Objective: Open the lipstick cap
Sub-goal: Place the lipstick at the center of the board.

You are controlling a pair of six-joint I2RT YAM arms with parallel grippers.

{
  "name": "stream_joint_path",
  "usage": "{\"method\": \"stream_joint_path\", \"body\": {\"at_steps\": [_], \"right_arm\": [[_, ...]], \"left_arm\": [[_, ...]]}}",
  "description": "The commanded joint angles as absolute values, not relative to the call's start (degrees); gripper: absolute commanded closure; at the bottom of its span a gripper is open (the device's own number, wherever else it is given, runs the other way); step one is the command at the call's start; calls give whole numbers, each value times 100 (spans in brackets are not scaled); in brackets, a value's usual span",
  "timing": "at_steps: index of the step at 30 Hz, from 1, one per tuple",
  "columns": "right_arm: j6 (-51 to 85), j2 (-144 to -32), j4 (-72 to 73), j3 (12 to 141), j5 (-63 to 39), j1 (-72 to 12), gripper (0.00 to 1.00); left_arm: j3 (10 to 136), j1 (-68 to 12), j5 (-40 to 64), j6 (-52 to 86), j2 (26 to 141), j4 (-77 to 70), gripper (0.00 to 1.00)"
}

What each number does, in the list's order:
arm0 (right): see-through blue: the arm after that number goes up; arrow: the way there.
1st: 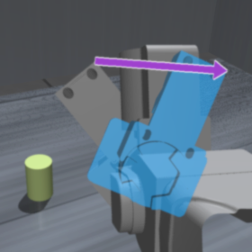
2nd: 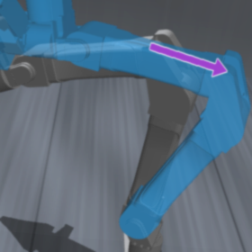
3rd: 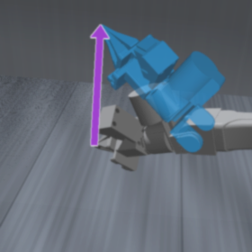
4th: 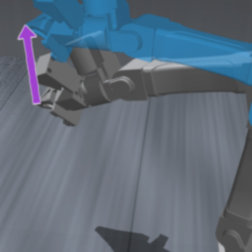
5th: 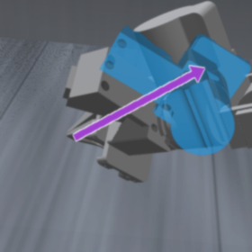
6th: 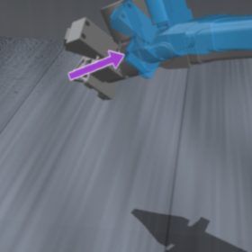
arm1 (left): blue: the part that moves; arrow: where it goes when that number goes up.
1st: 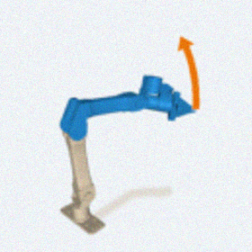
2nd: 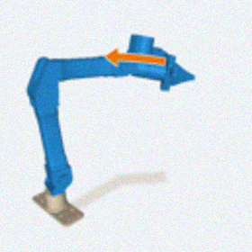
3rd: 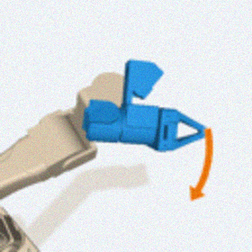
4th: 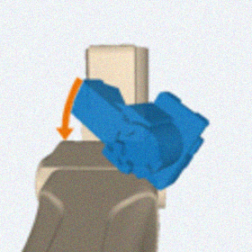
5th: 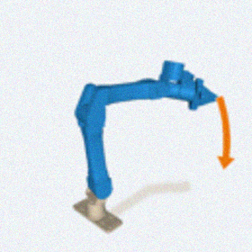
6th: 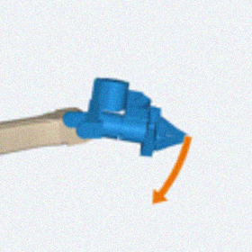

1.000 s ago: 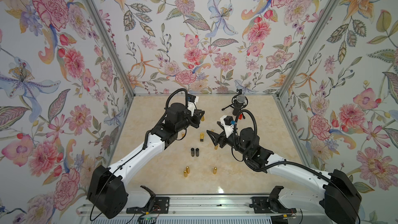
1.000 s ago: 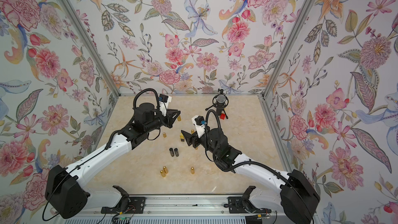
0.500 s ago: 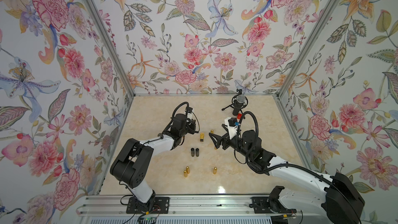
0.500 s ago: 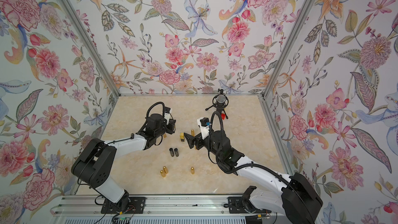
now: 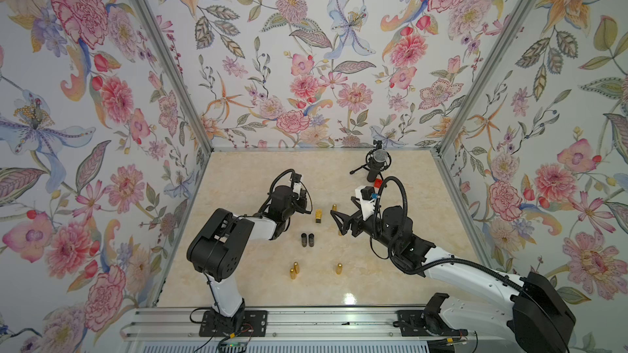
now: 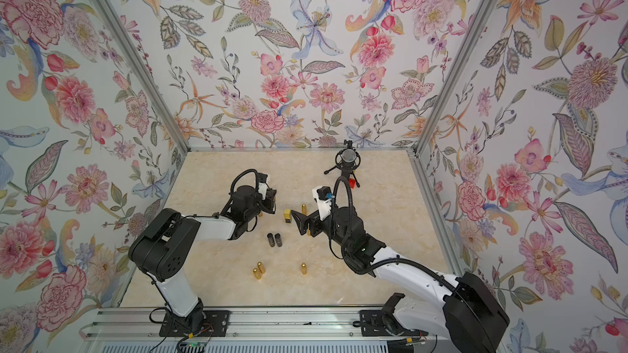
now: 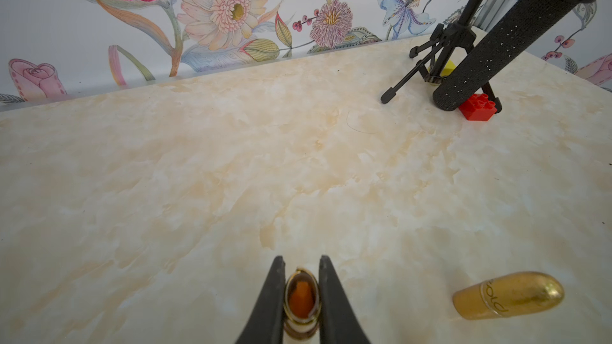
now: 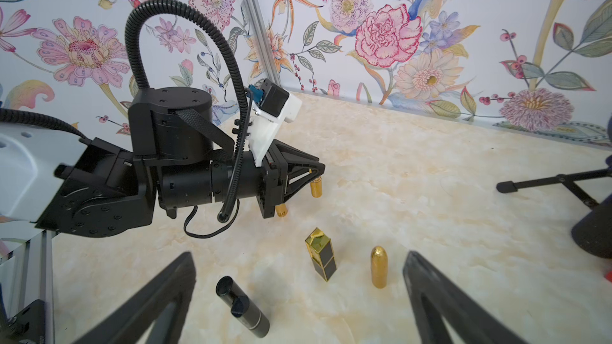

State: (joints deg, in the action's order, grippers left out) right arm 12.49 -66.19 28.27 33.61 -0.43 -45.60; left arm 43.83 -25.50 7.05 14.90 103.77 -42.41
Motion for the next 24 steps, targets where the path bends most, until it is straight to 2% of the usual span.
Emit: {"method": "stream_joint_path", "body": {"at_steps": [1,18,24], "right_arm": [[1327,-6545,3021,3244,46,-4540,0],[1327,-6601,3111,3157,71,-4531,0],[1323,-6575,3129,3129,79,-4521,0]], "left_arm": [[4288,-2505,738,1447,10565,-4649,84],[4390,-2544,767,1455,11038,-4517,81],[4307,-2571,721,1384,10943,-4519,69]]}}
